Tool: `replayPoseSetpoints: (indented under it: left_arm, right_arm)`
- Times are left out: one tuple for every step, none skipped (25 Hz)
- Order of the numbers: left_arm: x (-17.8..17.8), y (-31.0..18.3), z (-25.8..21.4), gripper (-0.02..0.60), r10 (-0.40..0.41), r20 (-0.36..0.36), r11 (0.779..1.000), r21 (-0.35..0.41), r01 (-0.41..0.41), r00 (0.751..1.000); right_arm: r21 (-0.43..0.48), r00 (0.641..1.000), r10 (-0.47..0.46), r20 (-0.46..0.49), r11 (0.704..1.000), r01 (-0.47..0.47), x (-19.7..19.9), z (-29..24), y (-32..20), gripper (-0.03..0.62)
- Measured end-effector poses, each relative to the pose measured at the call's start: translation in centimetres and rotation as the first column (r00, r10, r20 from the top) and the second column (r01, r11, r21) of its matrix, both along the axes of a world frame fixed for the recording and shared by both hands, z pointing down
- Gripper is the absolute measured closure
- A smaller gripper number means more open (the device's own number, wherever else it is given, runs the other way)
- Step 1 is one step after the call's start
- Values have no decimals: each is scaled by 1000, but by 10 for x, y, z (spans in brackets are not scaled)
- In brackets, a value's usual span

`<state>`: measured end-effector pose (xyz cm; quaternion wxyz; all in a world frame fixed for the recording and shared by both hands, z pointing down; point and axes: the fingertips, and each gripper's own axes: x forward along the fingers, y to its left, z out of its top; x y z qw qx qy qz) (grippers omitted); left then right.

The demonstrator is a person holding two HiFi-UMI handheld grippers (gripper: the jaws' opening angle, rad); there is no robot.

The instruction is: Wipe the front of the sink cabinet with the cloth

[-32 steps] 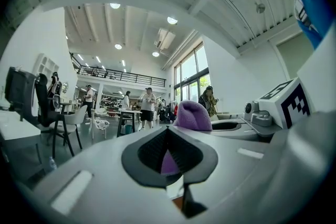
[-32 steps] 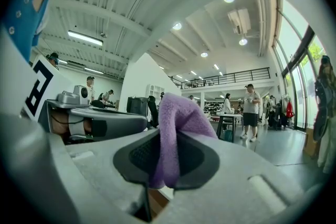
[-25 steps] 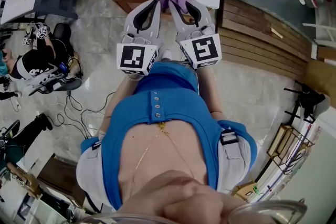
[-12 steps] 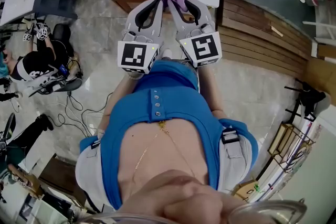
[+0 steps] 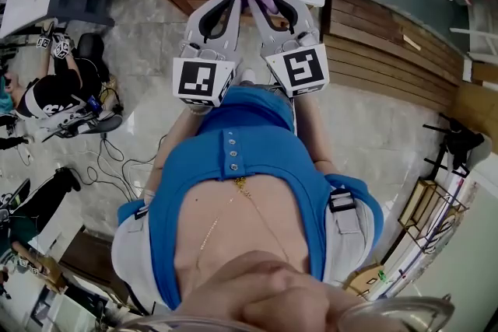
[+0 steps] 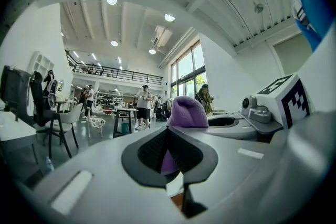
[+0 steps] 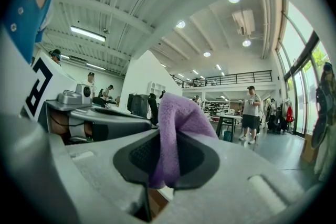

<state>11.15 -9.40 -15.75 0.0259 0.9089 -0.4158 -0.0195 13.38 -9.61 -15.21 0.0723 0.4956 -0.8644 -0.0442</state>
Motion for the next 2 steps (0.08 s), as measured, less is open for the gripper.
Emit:
replayPoseSetpoints:
  left_arm:
    - [0, 0, 0, 583, -1, 1, 1000, 0, 1, 1000]
    - [-1, 1, 0, 583, -2, 2, 1000, 0, 2, 1000]
  right_arm:
    - [1, 1000, -2, 0, 1000, 2, -1, 1, 1, 533]
    - [1, 1000, -4, 0, 1000, 4, -1, 1, 2, 533]
